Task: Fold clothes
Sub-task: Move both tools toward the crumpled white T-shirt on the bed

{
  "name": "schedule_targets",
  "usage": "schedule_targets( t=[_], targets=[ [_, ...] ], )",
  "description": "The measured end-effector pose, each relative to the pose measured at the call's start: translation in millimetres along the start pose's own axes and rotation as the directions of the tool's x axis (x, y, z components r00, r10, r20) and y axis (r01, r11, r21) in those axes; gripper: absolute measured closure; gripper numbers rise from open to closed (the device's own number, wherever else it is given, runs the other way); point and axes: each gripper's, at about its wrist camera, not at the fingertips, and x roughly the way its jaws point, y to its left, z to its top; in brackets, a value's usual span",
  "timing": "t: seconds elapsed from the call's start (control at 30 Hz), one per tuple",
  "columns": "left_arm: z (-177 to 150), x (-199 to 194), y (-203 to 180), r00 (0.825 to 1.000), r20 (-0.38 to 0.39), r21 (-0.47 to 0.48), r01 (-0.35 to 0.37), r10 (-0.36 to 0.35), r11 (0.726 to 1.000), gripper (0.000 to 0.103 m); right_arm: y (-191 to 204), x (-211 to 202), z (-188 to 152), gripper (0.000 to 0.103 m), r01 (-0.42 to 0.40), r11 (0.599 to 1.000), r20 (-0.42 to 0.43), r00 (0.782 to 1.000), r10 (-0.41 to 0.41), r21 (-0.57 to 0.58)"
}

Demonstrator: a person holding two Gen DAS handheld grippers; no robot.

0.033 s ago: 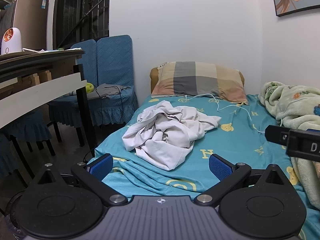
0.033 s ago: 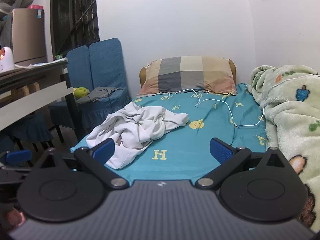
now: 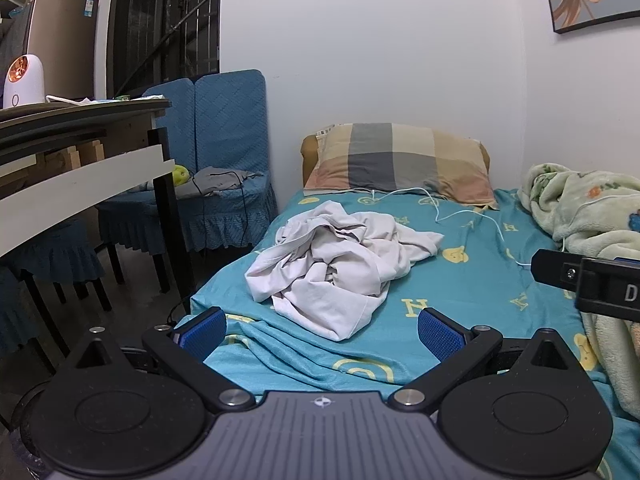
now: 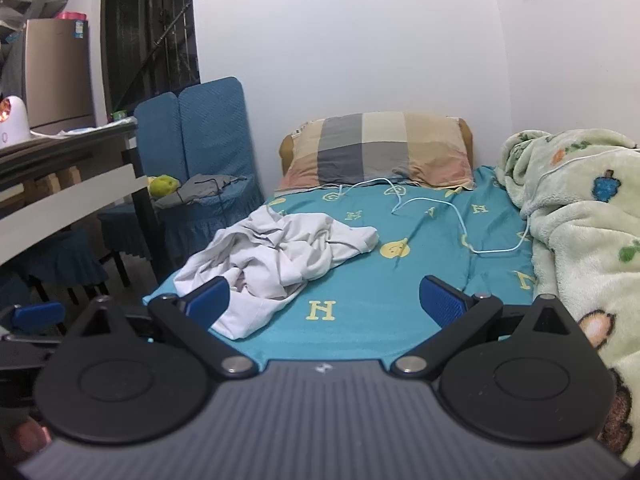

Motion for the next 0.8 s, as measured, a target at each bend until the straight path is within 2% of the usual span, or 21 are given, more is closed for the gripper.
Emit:
schedule_targets(
  t=[0.27,0.47,0.63,0.73,0.8],
  targets=[
    [0.1,-3.2,3.6,1.0,0.006,-0.016,0.014,-0.014,1.0,0.0,5.4,-9.5,-1.5,0.0,-0.046,0.997,0.039,0.998,0.049,-0.068],
    [0.8,-0.9,-0.5,1.0,-0.007,-0.017,0.017,-0.018,1.0,0.0,12.9,-11.1,-5.3,0.0,-0.01,0.993,0.082,0.996,0.019,-0.114],
    [0.7,1.2,-2.8,1.0,-0.007,-0.008,0.024,-0.024,1.0,0.0,7.4,-16.5,-5.1,0.0,-0.035,0.996,0.112,0.993,0.044,-0.084],
    [1.4,1.8,-3.8,1.0,0.0,-0.007,0.03,-0.03,1.0,0.0,0.2,-13.9,-2.0,0.0,-0.055,0.998,0.096,0.994,0.059,-0.042],
    [2.3,1.5,-4.4,0.999,0.008,-0.006,0.033,-0.033,0.999,0.0,-0.1,-12.6,-2.0,0.004,-0.063,0.997,0.087,0.994,0.067,-0.045]
  ],
)
